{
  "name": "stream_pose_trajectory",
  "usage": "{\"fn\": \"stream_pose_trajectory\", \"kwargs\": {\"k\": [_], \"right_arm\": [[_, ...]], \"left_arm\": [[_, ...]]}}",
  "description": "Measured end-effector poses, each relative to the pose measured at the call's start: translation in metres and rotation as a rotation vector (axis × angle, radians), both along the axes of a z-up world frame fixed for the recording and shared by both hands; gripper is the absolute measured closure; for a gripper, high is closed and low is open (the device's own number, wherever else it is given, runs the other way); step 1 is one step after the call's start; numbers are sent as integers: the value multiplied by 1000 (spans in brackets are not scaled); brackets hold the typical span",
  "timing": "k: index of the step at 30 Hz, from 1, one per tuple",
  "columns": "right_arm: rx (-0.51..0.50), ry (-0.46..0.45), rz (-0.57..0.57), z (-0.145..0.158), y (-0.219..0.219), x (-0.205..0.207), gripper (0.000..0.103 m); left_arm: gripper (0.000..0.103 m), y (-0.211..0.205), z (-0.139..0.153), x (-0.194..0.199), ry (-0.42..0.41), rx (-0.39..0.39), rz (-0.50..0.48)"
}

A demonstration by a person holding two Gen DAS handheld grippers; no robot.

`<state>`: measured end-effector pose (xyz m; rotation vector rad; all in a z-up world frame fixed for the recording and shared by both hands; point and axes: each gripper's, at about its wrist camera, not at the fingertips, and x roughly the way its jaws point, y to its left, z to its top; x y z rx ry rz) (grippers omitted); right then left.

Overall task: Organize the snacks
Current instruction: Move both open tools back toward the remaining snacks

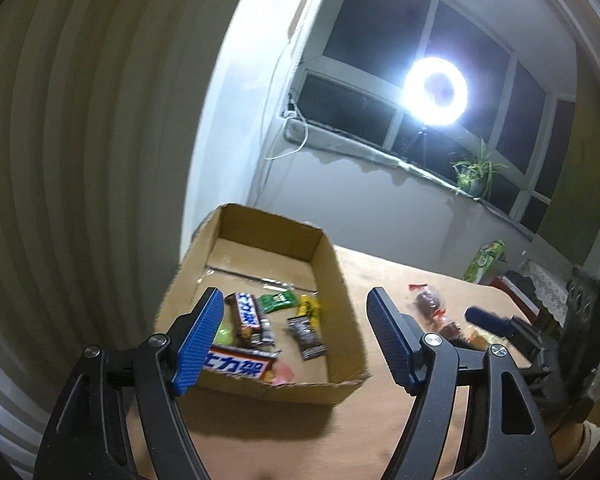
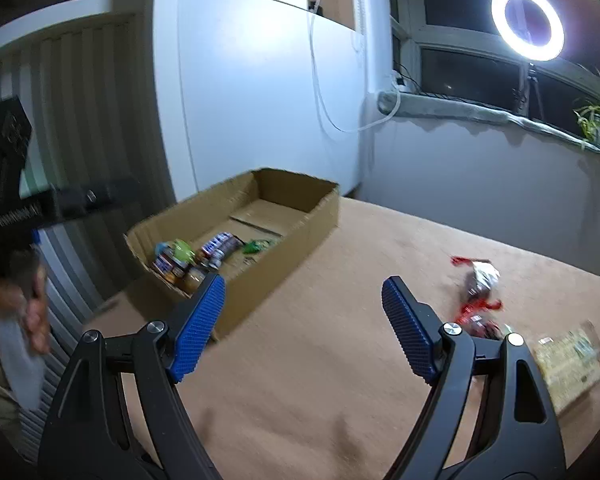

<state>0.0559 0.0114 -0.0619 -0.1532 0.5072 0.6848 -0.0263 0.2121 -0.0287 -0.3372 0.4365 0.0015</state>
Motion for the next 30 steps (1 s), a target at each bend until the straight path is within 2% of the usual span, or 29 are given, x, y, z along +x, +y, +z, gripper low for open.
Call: {"fn": "stream_pose_trajectory", "kwargs": {"k": [8, 10, 14, 20, 30], "right_arm": [[-36, 25, -40, -8, -9, 3, 20], [-44, 29, -45, -10, -11, 6, 20], [-43, 35, -56, -11, -18, 11, 20], [-46, 38, -95, -17, -36, 13, 20], [-99, 125, -181, -42, -92, 29, 20]], "left_arm": [[29, -17, 6, 12, -17, -10, -75], [24, -21, 7, 14, -18, -6, -89], [23, -29, 7, 19, -15, 3, -110], [23, -41, 4, 26, 10, 15, -126], [23, -87, -13, 57, 91, 42, -219]]}}
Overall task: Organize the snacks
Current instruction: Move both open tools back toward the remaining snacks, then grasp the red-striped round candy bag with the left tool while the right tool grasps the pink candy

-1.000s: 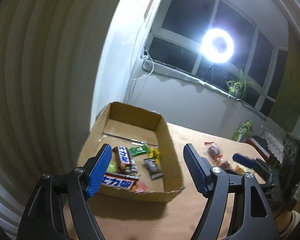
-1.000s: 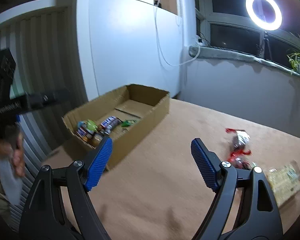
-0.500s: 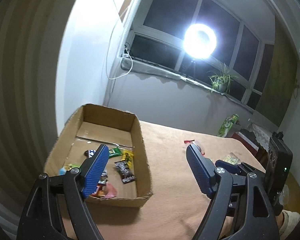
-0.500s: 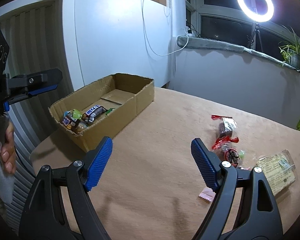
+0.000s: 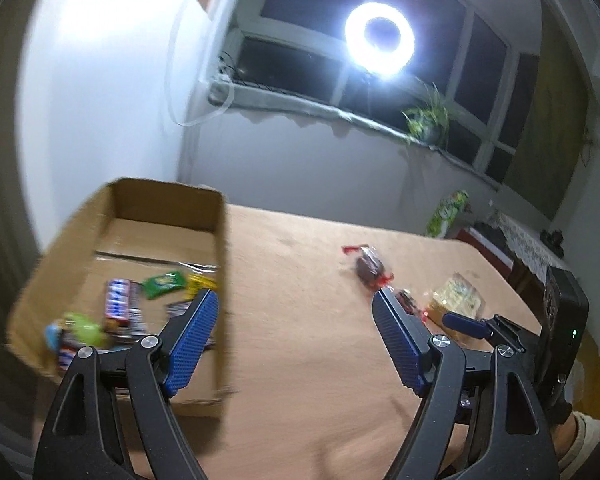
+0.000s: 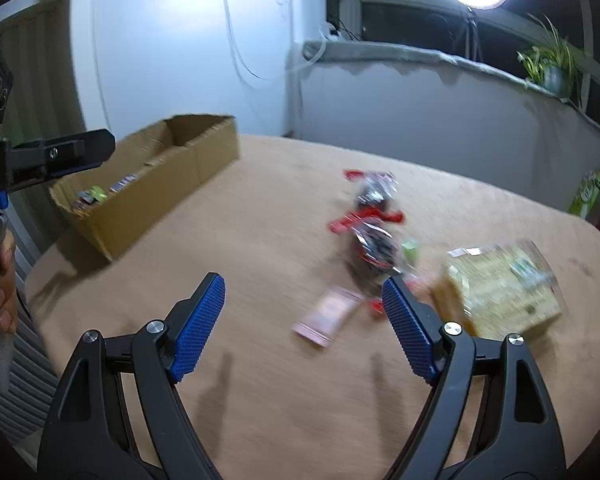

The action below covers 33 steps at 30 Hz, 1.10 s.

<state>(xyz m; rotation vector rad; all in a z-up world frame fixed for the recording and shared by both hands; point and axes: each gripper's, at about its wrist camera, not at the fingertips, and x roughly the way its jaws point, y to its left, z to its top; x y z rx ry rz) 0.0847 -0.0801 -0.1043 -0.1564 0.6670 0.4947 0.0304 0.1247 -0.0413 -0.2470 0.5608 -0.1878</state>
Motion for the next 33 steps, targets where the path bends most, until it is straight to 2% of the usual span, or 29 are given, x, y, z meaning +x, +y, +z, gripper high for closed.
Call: {"fn": "stream_pose_trajectory", "kwargs": {"k": [6, 12, 13, 15, 19, 21, 22, 29, 33], "right_arm": [[31, 100, 6, -12, -31, 12, 20], [20, 118, 41, -21, -26, 12, 21], [13, 122, 40, -22, -22, 14, 24], [5, 141, 46, -25, -14, 20, 37], [-42, 138, 30, -30, -2, 28, 49], [-47, 139, 27, -31, -3, 29, 79], [-46, 136, 24, -31, -5, 28, 83], [-23, 128, 9, -31, -34, 14, 83], [-8, 128, -10, -32, -57, 3, 83]], "left_arm": [[23, -48, -22, 24, 77, 26, -96], [23, -81, -35, 46, 139, 77, -163], [23, -83, -34, 50, 142, 85, -169], [23, -88, -33, 58, 145, 92, -182], [23, -98, -30, 72, 150, 80, -218], [23, -105, -32, 79, 158, 83, -249], [23, -107, -33, 82, 162, 83, -263], [23, -133, -46, 115, 245, 31, -302], [24, -150, -56, 126, 290, 54, -277]]}}
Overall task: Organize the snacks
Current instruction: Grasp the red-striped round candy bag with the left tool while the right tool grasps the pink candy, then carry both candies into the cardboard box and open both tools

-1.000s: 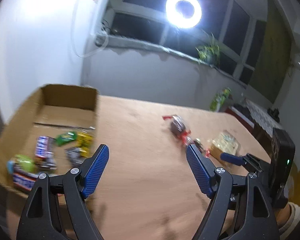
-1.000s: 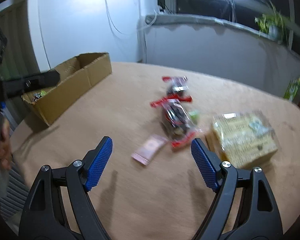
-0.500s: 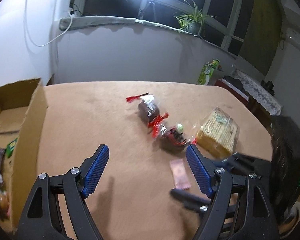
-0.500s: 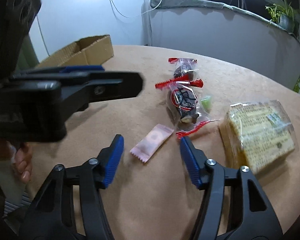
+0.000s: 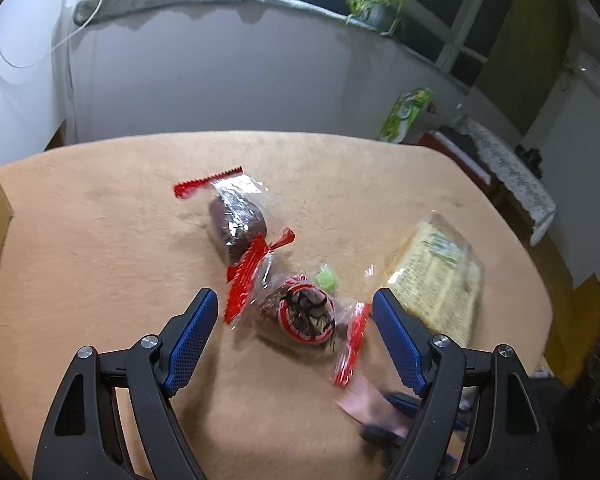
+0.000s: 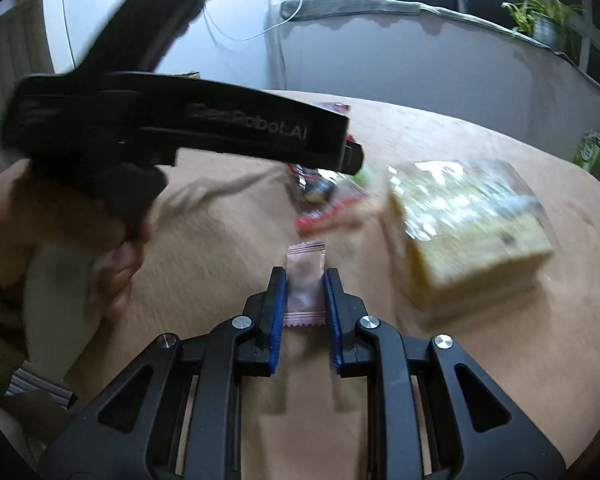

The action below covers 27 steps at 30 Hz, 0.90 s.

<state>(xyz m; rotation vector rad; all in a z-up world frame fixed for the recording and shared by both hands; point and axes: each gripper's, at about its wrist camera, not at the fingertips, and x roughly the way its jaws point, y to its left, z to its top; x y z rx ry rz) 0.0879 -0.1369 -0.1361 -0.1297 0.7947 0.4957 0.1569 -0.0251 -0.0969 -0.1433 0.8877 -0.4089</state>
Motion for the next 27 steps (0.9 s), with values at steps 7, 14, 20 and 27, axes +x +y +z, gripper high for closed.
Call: {"fn": "stream_pose_trajectory", "kwargs": {"k": [7, 14, 20, 27], "right_arm": [[62, -5, -25, -1, -28, -8, 83], [106, -34, -23, 1, -33, -10, 83], [146, -54, -34, 7, -39, -15, 84], [156, -93, -32, 24, -39, -25, 84]], "left_arm": [[68, 5, -4, -7, -4, -38, 13], [69, 26, 0, -26, -39, -81, 43], [69, 40, 19, -49, -100, -95, 76], [69, 46, 40, -67, -188, -53, 84]]}}
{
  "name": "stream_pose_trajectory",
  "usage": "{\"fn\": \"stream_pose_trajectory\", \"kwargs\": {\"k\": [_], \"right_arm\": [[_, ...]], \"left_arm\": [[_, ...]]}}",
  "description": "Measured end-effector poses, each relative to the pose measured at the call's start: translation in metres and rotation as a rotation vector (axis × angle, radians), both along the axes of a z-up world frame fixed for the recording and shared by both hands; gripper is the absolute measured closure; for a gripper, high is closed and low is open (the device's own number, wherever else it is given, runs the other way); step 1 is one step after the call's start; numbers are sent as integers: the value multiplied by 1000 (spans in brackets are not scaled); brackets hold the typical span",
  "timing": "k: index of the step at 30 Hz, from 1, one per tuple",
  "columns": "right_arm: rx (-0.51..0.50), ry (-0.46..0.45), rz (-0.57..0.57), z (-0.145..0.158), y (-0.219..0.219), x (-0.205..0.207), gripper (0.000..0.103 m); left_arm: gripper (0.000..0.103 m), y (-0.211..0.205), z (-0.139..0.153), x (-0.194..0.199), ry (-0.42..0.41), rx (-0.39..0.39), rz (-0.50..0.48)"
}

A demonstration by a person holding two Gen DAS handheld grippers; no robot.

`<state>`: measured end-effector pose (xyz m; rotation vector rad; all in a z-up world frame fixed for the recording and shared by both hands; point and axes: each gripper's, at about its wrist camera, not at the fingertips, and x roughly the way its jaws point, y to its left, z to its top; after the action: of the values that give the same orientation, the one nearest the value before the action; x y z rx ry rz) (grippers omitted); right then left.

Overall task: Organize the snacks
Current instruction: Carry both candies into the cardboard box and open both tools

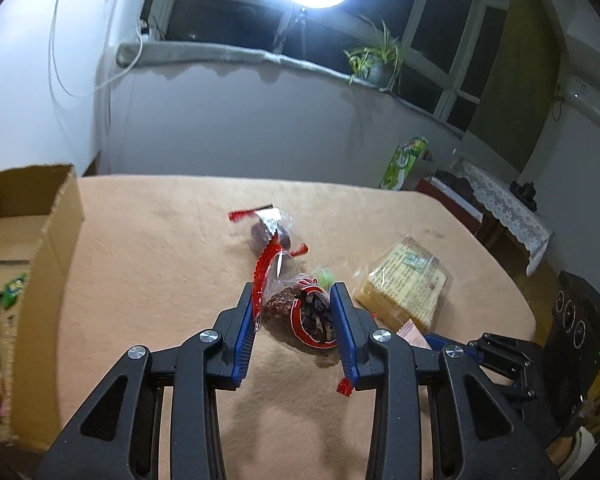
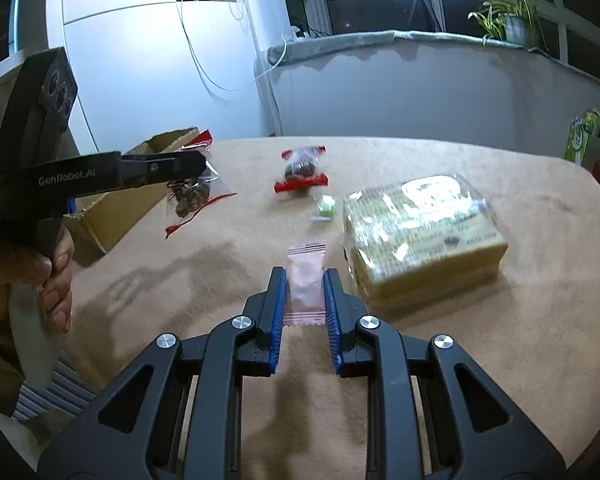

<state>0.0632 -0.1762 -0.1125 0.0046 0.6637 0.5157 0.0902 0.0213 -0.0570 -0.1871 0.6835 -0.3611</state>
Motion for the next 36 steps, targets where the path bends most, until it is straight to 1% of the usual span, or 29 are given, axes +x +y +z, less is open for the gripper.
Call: {"fn": "stream_pose_trajectory", "kwargs": {"k": [10, 17, 29, 36], "right_arm": [[-5, -84, 3, 37, 17, 4, 83], [-32, -128, 28, 57, 38, 3, 83], [-72, -173, 119, 75, 98, -1, 83], [-80, -192, 194, 82, 137, -3, 83]], "left_arm": [[69, 19, 18, -22, -76, -2, 33], [69, 43, 27, -41, -131, -1, 80], [69, 102, 34, -68, -185, -27, 202], [69, 134, 35, -86, -197, -27, 279]]}}
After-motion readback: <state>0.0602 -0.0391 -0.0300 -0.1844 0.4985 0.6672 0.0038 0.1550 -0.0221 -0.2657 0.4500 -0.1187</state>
